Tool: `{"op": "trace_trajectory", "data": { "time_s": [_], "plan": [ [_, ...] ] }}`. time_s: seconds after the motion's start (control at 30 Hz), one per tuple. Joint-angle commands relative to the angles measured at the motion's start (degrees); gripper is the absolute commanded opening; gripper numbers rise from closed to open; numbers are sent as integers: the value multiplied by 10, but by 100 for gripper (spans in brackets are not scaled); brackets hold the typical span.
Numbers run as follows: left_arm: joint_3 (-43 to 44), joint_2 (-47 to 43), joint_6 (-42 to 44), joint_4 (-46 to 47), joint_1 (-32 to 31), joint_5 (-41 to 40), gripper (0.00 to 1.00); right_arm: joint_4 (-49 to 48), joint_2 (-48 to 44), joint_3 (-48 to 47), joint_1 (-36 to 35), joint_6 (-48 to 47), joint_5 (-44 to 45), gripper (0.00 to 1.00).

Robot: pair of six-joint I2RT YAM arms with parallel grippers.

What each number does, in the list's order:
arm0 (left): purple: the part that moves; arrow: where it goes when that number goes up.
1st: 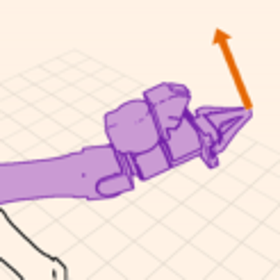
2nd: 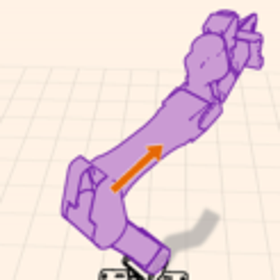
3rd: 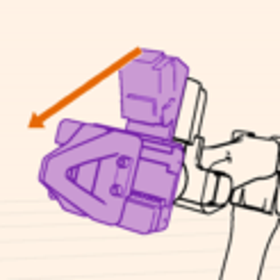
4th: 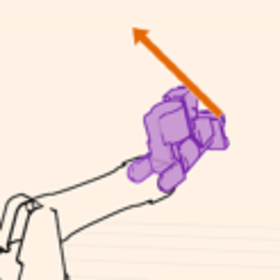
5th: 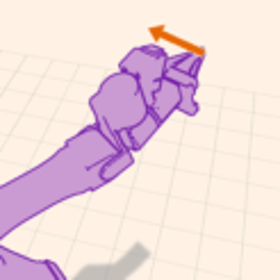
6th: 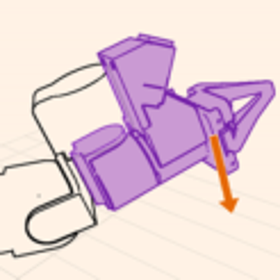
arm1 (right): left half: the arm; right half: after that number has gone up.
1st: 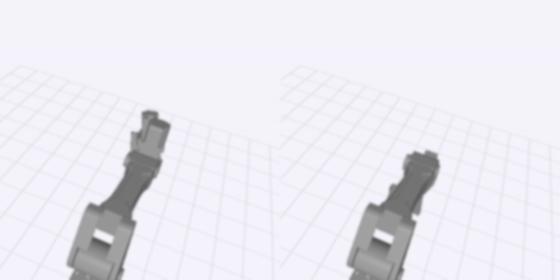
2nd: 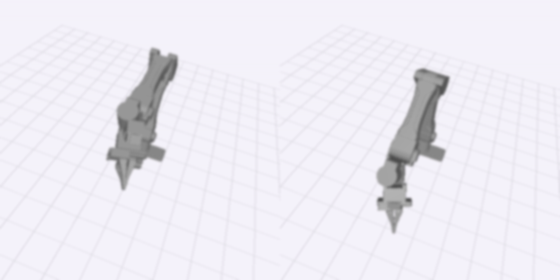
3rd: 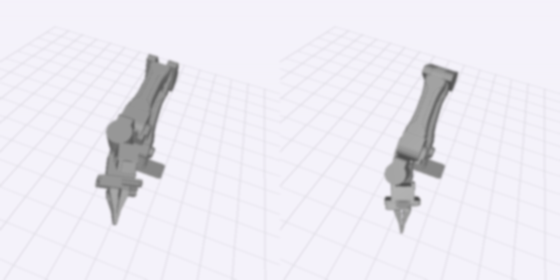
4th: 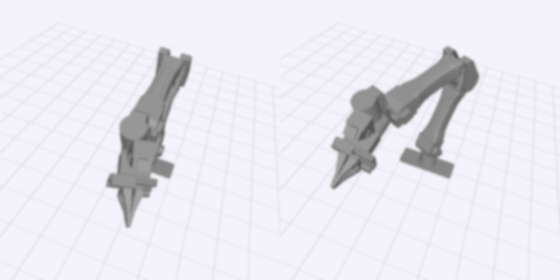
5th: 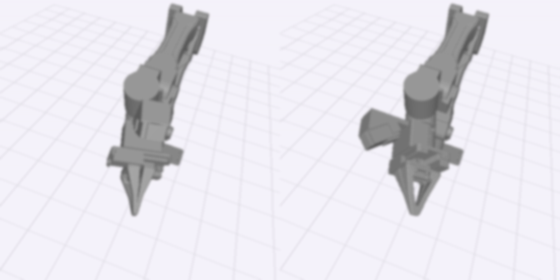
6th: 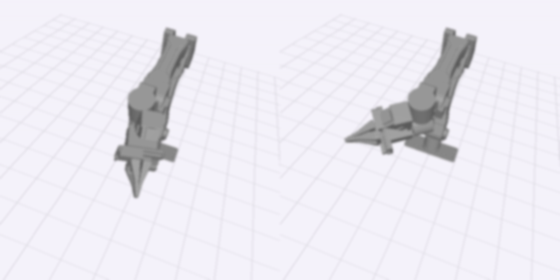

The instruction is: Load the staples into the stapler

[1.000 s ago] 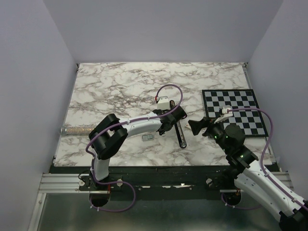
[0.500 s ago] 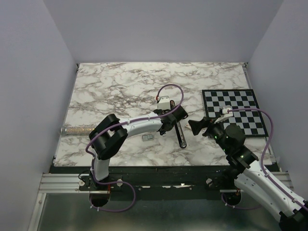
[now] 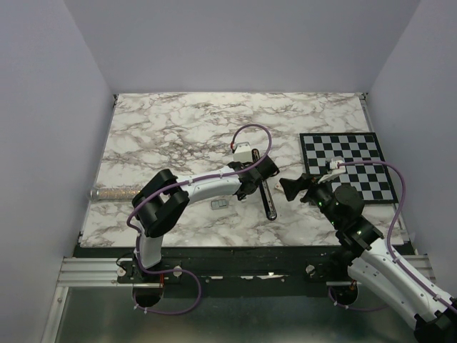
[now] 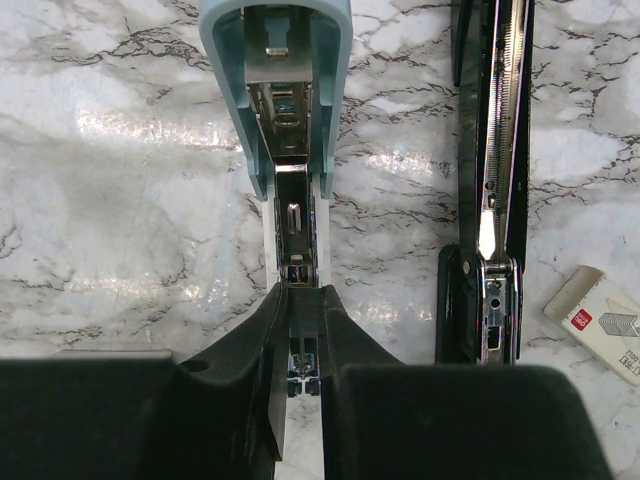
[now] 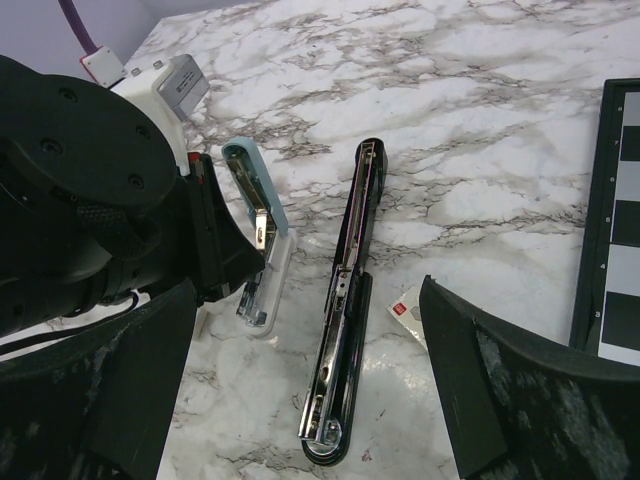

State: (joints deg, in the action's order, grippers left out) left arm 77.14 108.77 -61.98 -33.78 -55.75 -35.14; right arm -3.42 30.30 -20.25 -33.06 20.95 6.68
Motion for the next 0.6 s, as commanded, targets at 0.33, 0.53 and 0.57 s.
{"op": "trace_trajectory", "data": {
  "time_s": [0.33, 0.53, 0.57],
  "plan": [
    [-2, 15, -24, -15, -3, -1, 12, 2, -7, 7, -5, -5, 14, 100],
    [-9, 11, -34, -16, -4, -6, 12, 2, -8, 7, -4, -5, 14, 100],
    [-12, 7, -35, -15, -3, -7, 12, 2, -8, 7, -5, -5, 14, 100]
  ]
}}
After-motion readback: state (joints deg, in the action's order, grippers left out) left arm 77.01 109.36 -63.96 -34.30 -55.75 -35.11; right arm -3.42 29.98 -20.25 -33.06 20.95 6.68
